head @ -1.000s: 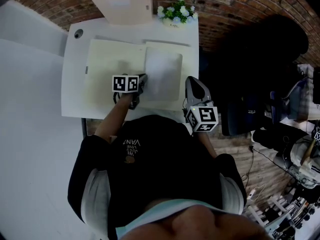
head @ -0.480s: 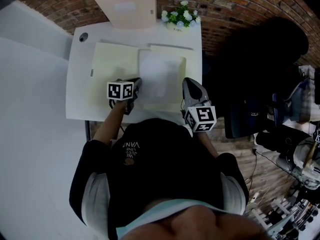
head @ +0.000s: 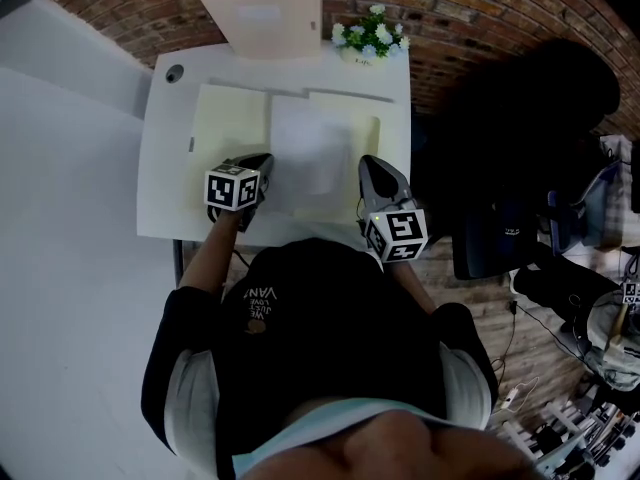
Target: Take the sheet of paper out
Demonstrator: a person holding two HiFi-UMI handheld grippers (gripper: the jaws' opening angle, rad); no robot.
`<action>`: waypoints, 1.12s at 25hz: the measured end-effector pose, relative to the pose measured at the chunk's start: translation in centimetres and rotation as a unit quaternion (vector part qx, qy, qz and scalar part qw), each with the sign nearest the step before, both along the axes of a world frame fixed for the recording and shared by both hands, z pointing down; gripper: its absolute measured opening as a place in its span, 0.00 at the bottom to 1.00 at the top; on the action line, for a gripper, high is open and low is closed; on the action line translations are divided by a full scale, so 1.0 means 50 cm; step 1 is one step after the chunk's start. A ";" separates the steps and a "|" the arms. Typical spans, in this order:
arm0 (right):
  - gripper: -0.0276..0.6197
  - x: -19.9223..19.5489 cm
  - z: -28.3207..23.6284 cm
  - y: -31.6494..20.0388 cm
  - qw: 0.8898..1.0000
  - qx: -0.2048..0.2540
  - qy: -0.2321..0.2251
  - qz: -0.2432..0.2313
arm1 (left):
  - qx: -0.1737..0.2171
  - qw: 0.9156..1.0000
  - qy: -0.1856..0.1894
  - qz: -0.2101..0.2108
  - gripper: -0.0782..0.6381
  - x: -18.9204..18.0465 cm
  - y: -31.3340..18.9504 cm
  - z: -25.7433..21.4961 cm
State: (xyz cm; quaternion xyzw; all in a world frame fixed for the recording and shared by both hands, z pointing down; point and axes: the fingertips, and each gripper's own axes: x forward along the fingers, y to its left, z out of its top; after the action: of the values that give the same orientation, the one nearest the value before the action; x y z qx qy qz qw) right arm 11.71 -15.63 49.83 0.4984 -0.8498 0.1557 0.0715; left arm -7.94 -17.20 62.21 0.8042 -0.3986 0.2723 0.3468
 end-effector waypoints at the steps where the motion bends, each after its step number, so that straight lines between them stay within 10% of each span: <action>1: 0.04 -0.005 0.000 -0.001 1.000 0.000 -0.001 -0.002 | 0.008 1.000 -0.008 0.005 0.11 -0.005 -0.001 -0.007; 14: 0.04 -0.044 -0.006 -0.005 1.000 0.005 -0.007 -0.020 | 0.093 0.992 -0.059 0.057 0.11 -0.034 -0.009 -0.118; 28: 0.04 -0.073 -0.010 -0.016 0.999 0.012 -0.017 -0.032 | 0.207 0.964 -0.118 0.115 0.11 -0.037 0.001 -0.270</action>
State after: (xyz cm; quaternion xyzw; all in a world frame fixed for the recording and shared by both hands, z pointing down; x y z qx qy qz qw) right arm 8.04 -16.41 49.31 0.4690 -0.8684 0.1513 0.0555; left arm -9.81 -17.14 48.71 0.8609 -0.3895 0.3149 0.0898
